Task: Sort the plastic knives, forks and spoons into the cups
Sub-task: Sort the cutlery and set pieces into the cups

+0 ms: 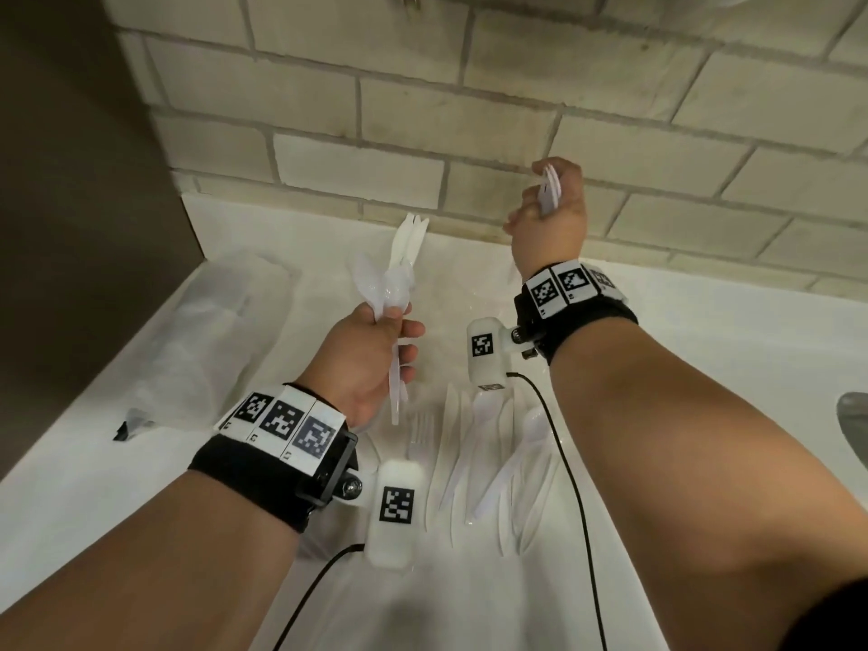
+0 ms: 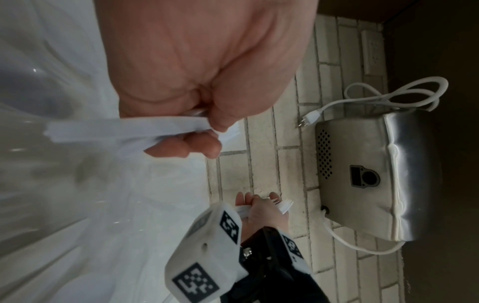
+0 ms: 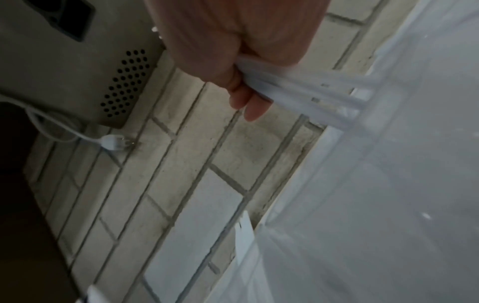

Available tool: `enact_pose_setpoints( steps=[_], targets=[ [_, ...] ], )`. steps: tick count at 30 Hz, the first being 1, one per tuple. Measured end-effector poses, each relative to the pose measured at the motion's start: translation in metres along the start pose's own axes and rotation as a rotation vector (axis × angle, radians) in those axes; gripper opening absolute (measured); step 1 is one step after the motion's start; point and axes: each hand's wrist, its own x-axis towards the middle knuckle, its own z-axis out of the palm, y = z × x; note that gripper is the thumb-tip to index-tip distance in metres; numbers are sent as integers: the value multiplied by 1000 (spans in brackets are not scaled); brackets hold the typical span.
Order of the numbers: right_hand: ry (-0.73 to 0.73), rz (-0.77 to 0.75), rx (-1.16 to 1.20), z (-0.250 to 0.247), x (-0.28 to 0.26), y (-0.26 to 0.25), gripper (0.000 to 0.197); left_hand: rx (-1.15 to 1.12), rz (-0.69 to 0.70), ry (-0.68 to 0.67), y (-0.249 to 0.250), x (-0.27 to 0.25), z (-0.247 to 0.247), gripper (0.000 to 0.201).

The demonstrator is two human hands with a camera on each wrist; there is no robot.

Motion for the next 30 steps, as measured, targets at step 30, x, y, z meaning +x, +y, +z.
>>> enact_pose_setpoints(
  steps=[30],
  targets=[
    [-843,177,-373,18,-83,-13,25,186,87,57,-3,11,-5,20]
  ],
)
